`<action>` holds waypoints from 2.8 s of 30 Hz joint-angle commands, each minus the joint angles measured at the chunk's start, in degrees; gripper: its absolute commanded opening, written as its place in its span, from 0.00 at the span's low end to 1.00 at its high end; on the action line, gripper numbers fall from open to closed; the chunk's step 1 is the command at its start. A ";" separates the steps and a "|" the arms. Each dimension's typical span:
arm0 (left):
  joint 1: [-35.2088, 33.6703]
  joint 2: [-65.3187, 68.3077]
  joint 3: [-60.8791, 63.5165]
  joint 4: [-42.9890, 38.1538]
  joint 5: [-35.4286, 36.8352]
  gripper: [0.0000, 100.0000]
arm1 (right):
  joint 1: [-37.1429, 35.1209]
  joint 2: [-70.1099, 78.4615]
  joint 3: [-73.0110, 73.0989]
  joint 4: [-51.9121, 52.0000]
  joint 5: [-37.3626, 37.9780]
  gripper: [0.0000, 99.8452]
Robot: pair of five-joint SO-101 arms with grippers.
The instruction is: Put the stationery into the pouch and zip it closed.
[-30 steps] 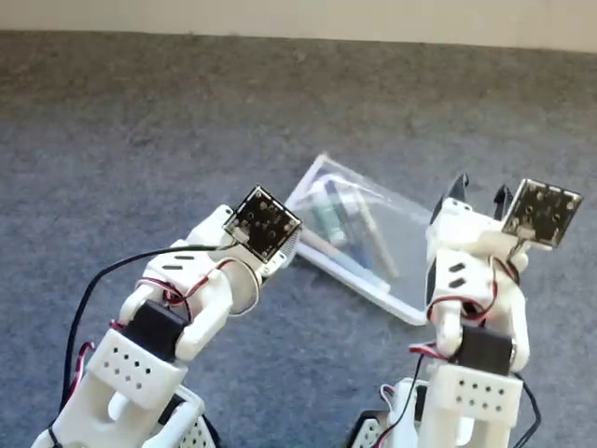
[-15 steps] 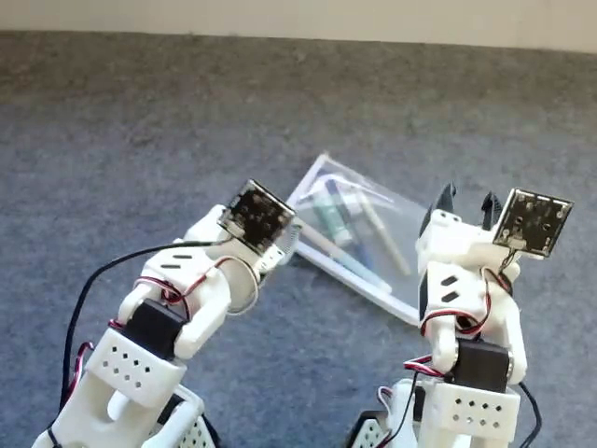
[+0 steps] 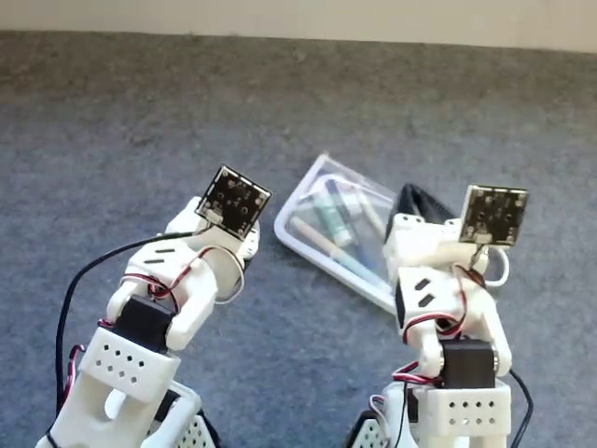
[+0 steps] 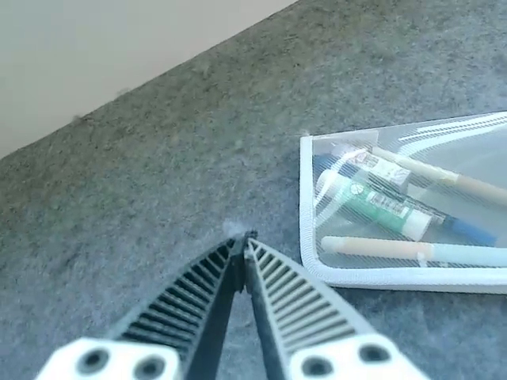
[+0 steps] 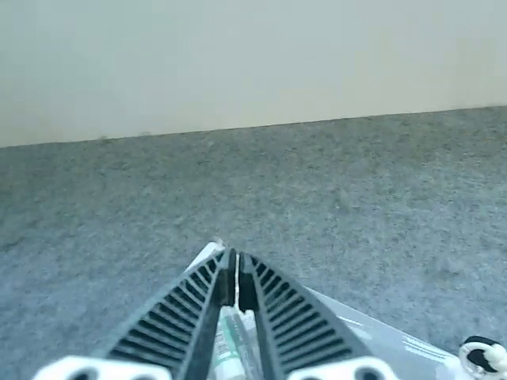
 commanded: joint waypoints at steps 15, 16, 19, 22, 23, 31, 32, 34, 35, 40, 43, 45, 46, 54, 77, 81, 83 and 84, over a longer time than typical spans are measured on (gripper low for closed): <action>-16.66 -0.22 2.51 -1.49 0.62 0.01 | -2.86 -1.19 -1.27 9.71 2.37 0.00; -16.84 -0.22 3.38 -1.49 0.62 0.01 | -2.86 -1.19 -1.01 10.59 2.37 0.00; -18.07 -0.22 5.05 -1.41 0.62 0.01 | -2.86 -1.19 0.92 11.38 2.37 0.00; -20.44 -0.22 6.29 -1.41 0.62 0.01 | -2.86 -1.19 4.70 11.38 2.37 0.00; -21.49 -0.22 6.73 -1.41 0.62 0.01 | -2.86 -1.19 6.20 11.38 2.37 0.00; -23.96 -0.22 13.41 -1.32 0.70 0.01 | -2.86 -3.38 14.99 11.38 2.37 0.00; -24.13 -0.22 13.93 -1.41 0.70 0.01 | -2.86 -5.32 16.22 11.38 2.37 0.00; -24.31 -0.31 14.29 -1.41 0.70 0.01 | -2.86 -10.24 19.38 11.38 2.37 0.00; -24.75 -0.31 14.46 -1.41 0.70 0.01 | -2.86 -13.23 21.14 11.38 2.37 0.00; -25.10 -0.31 15.25 -1.58 0.70 0.01 | -3.03 -28.09 29.76 11.47 4.04 0.00; -25.10 -0.31 15.96 -1.67 0.70 0.01 | -2.86 -27.65 33.36 11.30 5.27 0.00; -25.10 -0.31 15.96 -1.67 0.70 0.01 | -2.86 -26.59 34.59 11.30 5.27 0.00; -25.10 -0.31 15.96 -1.67 0.70 0.01 | -2.86 -26.77 34.95 11.30 5.27 0.00; -26.86 -0.31 16.84 -2.55 2.55 0.01 | -2.86 -28.09 43.30 13.14 5.54 0.00; -27.74 -21.23 23.43 1.14 2.81 0.00 | -2.86 -28.09 43.82 29.93 5.63 0.00; -27.03 -31.60 25.71 6.68 2.90 0.00 | -2.86 -28.09 43.82 29.93 5.63 0.00; -26.07 -36.70 26.59 9.93 2.90 0.00 | -2.86 -28.09 43.82 29.93 5.63 0.00; -25.71 -39.34 27.03 11.52 2.81 0.00 | -2.86 -28.09 43.82 29.93 5.63 0.00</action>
